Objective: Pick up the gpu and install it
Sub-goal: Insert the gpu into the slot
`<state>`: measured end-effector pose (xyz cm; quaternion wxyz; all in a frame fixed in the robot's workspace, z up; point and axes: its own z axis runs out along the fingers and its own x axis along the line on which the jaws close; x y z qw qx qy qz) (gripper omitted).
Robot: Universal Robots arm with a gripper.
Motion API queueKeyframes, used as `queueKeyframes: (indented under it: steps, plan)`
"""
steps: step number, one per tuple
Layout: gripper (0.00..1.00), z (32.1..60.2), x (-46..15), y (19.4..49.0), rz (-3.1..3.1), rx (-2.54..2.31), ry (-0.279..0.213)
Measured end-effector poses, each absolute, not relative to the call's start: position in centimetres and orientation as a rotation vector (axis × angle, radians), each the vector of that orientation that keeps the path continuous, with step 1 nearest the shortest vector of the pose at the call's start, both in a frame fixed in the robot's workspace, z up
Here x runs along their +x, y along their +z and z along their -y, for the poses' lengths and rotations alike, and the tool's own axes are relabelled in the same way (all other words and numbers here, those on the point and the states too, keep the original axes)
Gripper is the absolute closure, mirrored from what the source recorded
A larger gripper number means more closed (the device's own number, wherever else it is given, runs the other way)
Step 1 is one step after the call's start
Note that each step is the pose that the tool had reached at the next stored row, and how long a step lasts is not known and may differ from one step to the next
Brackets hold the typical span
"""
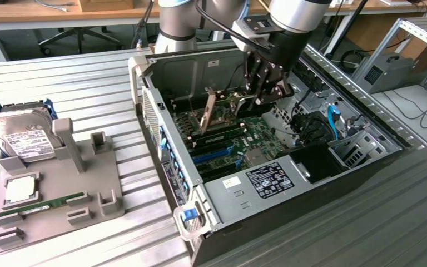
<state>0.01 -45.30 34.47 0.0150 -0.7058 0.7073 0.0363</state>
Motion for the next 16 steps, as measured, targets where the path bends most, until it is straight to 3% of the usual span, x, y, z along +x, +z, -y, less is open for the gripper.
queueKeyframes:
  steps: [16]
  plan:
    - [0.73, 45.3, -0.7, 33.2, -2.201, -2.196, 0.113]
